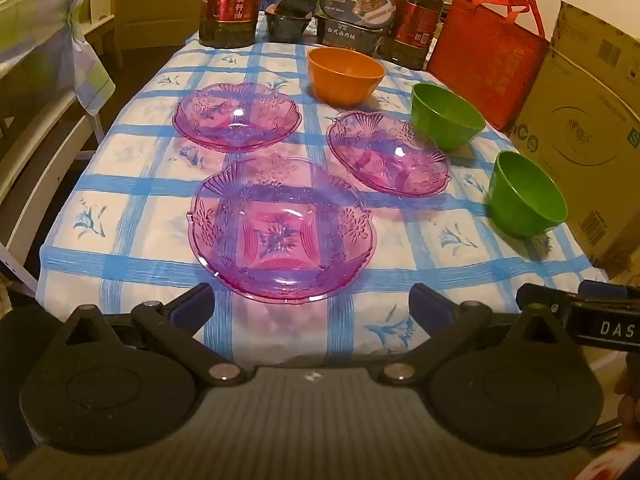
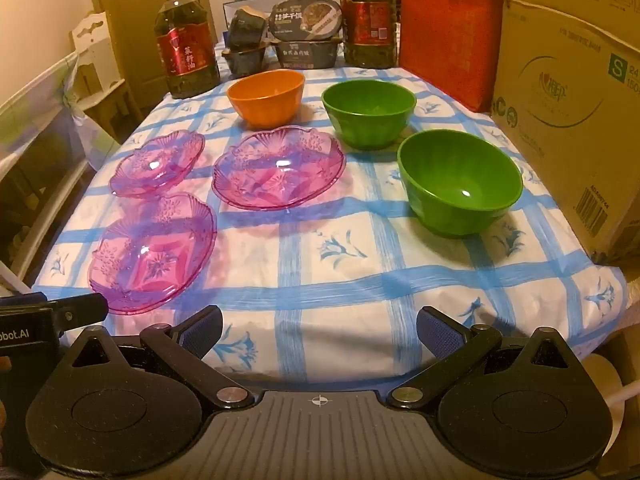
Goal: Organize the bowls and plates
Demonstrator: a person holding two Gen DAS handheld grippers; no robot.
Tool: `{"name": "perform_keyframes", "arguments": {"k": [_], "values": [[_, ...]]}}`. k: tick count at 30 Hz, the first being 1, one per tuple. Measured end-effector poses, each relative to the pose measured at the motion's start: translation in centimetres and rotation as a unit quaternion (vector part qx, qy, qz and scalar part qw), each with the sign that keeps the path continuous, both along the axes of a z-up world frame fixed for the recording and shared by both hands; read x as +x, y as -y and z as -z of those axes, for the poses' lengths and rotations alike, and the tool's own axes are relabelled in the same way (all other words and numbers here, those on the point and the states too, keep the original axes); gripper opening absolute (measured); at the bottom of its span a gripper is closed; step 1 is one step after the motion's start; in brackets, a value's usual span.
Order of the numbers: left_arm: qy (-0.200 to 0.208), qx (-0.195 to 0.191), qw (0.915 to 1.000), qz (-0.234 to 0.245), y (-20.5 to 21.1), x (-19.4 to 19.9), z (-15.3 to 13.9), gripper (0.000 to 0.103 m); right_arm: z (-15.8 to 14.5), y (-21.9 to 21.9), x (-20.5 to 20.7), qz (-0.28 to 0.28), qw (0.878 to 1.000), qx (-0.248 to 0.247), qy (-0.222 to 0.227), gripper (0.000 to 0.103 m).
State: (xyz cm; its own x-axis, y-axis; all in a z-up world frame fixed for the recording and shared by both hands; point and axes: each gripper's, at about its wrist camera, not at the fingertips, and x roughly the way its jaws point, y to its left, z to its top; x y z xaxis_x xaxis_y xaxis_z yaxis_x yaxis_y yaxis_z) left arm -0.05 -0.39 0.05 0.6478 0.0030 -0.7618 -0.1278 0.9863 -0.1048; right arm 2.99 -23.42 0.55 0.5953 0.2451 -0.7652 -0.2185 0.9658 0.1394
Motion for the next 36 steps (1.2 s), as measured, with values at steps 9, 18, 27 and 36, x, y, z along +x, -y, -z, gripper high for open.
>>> {"name": "perform_keyframes", "arguments": {"k": [9,18,27,36], "values": [[-0.008,-0.030,0.9995,-0.002,-0.45,0.10,0.20,0.102,0.01,0.00,-0.03,0.000,1.000,0.001,-0.001,0.103],[-0.006,-0.029,0.9995,0.001,-0.29,0.08,0.13,0.102,0.02,-0.02,-0.02,0.000,1.000,0.001,0.000,0.103],[-0.006,-0.030,0.9995,0.000,-0.26,0.08,0.09,0.102,0.04,0.00,-0.03,0.000,1.000,0.001,0.000,0.103],[-0.006,-0.030,0.9995,0.002,-0.14,0.10,0.00,0.102,0.05,0.02,-0.03,0.000,1.000,0.001,0.000,0.103]]}}
